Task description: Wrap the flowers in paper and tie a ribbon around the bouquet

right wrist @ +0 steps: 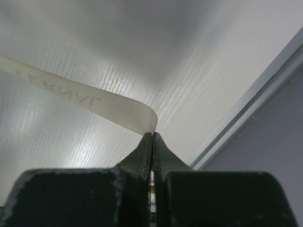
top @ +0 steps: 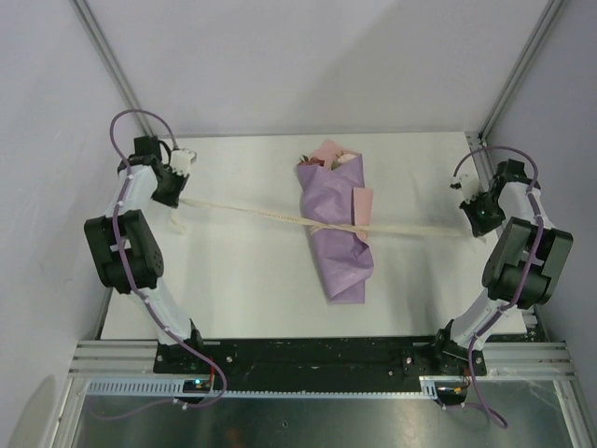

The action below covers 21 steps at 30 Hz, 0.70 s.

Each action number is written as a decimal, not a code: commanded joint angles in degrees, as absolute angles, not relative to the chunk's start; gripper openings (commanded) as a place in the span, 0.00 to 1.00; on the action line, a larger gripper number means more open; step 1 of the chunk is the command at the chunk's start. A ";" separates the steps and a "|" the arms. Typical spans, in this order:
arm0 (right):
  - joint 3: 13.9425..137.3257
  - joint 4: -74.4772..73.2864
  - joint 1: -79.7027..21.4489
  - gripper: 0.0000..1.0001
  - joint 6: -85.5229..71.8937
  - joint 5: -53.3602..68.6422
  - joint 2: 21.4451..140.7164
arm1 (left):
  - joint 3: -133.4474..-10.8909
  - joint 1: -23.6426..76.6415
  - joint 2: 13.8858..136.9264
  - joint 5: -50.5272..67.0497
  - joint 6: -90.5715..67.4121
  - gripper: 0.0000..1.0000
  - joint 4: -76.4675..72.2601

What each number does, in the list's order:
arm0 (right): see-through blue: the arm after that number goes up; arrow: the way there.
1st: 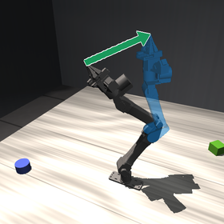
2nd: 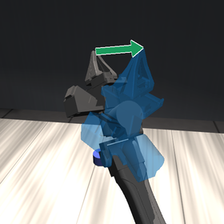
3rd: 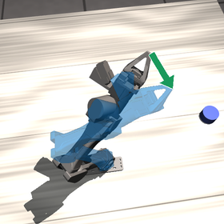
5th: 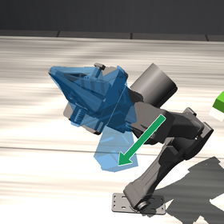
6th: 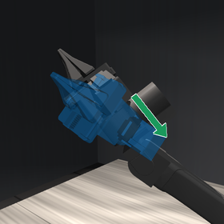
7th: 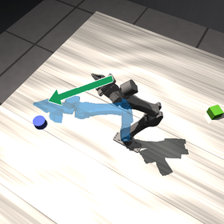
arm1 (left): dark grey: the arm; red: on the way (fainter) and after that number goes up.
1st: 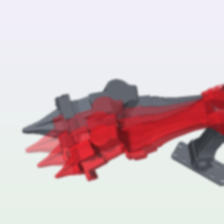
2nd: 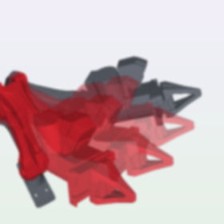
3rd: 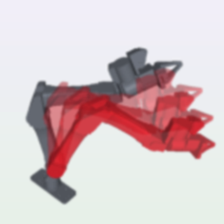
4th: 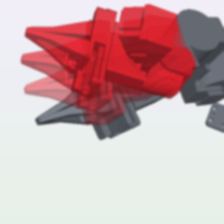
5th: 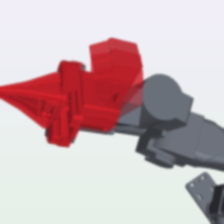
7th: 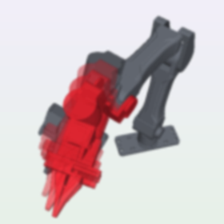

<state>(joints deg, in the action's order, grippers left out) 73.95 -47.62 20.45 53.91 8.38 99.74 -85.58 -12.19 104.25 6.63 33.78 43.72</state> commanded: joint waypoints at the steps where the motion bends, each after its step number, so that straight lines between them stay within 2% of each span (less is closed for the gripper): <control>1: 76.03 -47.11 19.70 0.00 54.24 8.27 99.95 | -86.55 -12.38 104.12 8.73 31.74 0.00 45.28; 5: 76.07 -46.64 16.66 0.00 52.39 8.97 99.94 | -86.28 -10.20 104.62 9.60 30.64 0.00 45.30; 9: 76.41 -46.47 16.43 0.00 52.97 7.11 99.90 | -89.17 -12.17 107.11 8.35 27.60 0.00 45.97; 21: 70.29 -43.09 33.22 0.00 63.38 -7.35 106.01 | -91.58 -28.85 114.23 -7.84 35.77 0.00 47.13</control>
